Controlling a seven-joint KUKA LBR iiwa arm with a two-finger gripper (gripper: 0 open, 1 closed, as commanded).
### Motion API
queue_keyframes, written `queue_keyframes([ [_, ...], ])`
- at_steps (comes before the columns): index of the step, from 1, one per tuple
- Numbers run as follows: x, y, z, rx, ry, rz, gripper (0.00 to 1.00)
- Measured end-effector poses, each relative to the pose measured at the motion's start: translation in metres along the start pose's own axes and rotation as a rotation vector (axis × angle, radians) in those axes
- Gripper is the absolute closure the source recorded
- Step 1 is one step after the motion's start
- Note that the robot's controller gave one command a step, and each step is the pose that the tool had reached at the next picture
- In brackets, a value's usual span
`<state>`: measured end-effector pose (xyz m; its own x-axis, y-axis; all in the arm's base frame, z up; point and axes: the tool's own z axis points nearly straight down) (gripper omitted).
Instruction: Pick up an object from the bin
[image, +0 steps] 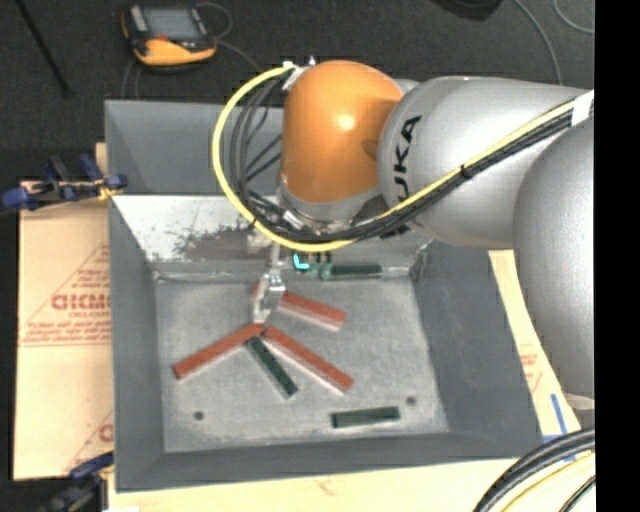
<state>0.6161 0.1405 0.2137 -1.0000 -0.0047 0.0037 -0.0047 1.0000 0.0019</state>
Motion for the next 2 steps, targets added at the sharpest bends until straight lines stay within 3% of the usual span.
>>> queue_keyframes([
  [1, -0.0008, -0.0007, -0.0039, -0.001, -0.005, 0.004, 1.0],
  [2, -0.0009, -0.0008, -0.0039, -0.001, -0.005, 0.005, 1.0],
])
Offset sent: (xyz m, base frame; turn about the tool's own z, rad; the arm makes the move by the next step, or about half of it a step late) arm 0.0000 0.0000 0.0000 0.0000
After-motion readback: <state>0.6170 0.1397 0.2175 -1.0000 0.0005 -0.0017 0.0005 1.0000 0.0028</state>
